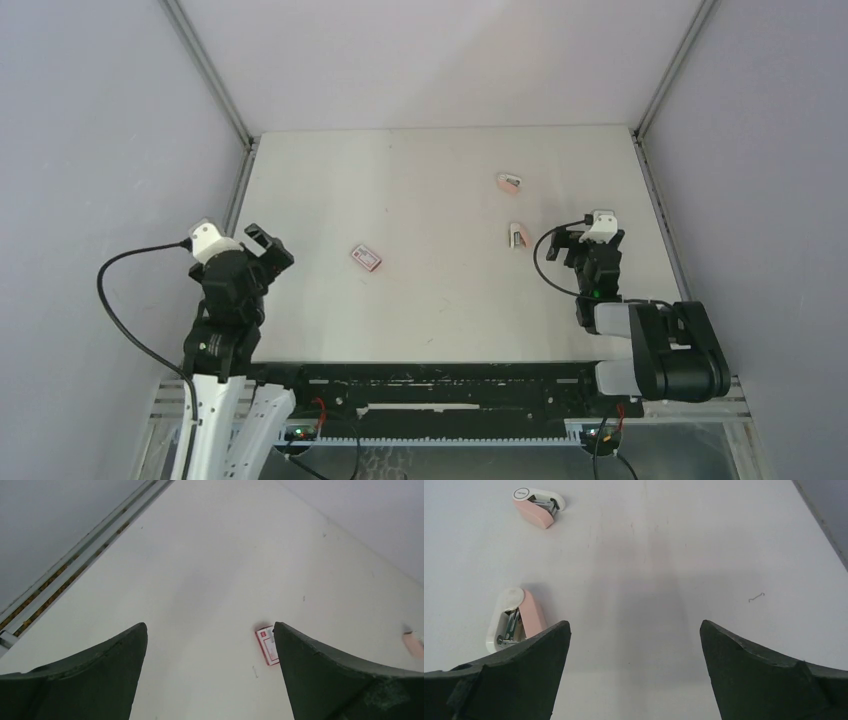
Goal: Load the staples into the stapler
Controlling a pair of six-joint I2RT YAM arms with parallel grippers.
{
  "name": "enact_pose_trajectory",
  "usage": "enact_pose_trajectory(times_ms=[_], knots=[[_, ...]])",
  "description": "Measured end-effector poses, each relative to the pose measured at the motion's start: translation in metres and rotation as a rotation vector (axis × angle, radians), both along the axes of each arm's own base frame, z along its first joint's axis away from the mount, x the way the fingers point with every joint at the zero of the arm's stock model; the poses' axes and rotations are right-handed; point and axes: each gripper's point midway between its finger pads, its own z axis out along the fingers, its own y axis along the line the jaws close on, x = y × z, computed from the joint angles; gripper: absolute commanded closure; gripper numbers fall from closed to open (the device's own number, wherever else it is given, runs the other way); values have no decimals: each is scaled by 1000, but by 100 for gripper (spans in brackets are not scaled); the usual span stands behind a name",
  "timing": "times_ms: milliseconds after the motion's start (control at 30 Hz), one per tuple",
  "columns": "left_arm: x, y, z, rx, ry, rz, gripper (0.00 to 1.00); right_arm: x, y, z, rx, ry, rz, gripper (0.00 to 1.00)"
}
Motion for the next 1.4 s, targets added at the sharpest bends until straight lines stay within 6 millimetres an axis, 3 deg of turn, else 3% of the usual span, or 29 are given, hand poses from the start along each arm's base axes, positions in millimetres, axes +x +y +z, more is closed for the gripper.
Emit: enact_pose_trajectory(times_ms=[100, 167, 267, 333, 367, 433, 500, 667, 733, 933, 1233, 1400], knots=[[-1, -1, -16, 7, 77, -7, 0, -3, 6, 5, -30, 5, 4, 0], [1, -4, -27, -1, 130, -14, 0, -6, 21, 24, -48, -2, 10, 0], [10, -10, -42, -15, 197, -44, 0, -3, 37, 90, 11, -94, 6, 0], [19, -20, -57, -36, 263, -88, 0, -8, 34, 144, 100, -201, -28, 0], [23, -27, -65, -53, 291, -121, 0, -13, 29, 160, 141, -245, -48, 0], [35, -44, -82, -96, 326, -202, 0, -23, 19, 173, 202, -294, -73, 1], [41, -65, -106, -145, 379, -288, 2, -26, 15, 161, 222, -262, -73, 2], [46, -111, -161, -237, 583, -459, 4, -33, 18, 105, 234, -80, -63, 3], [46, -124, -177, -245, 662, -495, 4, -36, 21, 97, 237, -54, -51, 4], [66, -152, -193, -229, 764, -555, 4, -37, 28, 95, 247, -45, -12, 7], [88, -162, -227, -194, 901, -575, 4, -38, 33, 99, 254, -52, 15, 10], [106, -186, -232, -97, 942, -670, 6, -39, 36, 99, 255, -51, 35, 10]])
